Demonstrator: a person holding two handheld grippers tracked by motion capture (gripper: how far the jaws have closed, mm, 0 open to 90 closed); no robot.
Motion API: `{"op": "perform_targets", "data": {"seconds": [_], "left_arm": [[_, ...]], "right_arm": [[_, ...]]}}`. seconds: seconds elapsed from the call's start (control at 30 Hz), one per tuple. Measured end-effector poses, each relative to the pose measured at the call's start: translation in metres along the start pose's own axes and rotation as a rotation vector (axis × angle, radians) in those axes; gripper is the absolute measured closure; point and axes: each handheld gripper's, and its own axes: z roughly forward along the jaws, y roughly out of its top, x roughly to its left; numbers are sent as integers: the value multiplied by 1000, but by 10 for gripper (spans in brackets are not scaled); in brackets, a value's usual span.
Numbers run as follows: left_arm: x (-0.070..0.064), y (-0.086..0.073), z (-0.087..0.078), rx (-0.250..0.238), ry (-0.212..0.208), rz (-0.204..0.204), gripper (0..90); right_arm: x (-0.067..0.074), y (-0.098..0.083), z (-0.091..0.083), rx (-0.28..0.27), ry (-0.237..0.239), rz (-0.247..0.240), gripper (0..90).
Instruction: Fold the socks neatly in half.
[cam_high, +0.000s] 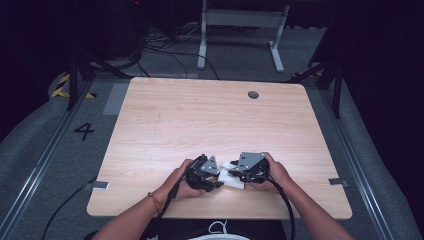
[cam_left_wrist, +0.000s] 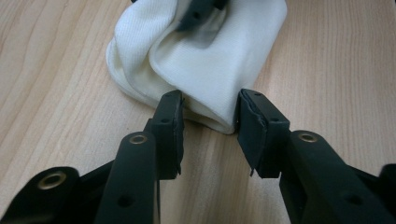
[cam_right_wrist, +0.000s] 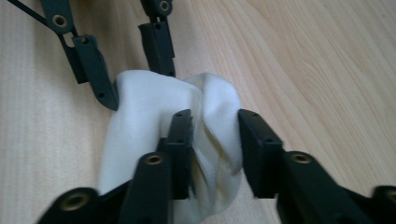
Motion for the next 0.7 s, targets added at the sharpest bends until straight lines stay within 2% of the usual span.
{"op": "perform_targets", "data": {"seconds": [0.07, 0.17, 0.2, 0.27, 0.33, 0.37, 0.4, 0.43, 0.47, 0.5, 0.57, 0.7], "left_arm": [[1, 1, 1, -1, -4, -2, 650], [2, 0, 1, -4, -4, -2, 624], [3, 0, 2, -12, -6, -16, 577], [2, 0, 2, -4, -11, -13, 505], [0, 0, 1, -12, -28, -5, 482], [-1, 1, 2, -6, -27, 4, 469], [-2, 2, 3, -2, -24, -1, 471], [-2, 3, 4, 5, -15, 11, 474], [-2, 5, 5, 5, -13, 7, 507], [-2, 5, 5, 5, -13, 7, 536], [-3, 7, 6, 1, 10, 9, 559], [-3, 9, 7, 4, 43, 34, 695]], "right_arm": [[-3, -2, -2, -4, 6, 20, 837], [-7, -4, -3, -3, 34, 65, 845], [-8, -6, -3, -1, 41, 89, 846], [-14, -9, -3, 2, 66, 158, 848], [-18, -13, -3, 1, 77, 210, 850], [-21, -15, -1, 9, 92, 249, 850], [-22, -17, 0, 16, 93, 269, 850], [-23, -18, 2, 21, 98, 288, 851], [-26, -20, 4, 20, 108, 324, 851], [-26, -20, 4, 20, 108, 324, 851], [-27, -22, 5, 17, 113, 358, 851], [-26, -22, 4, 21, 100, 352, 850]]}}
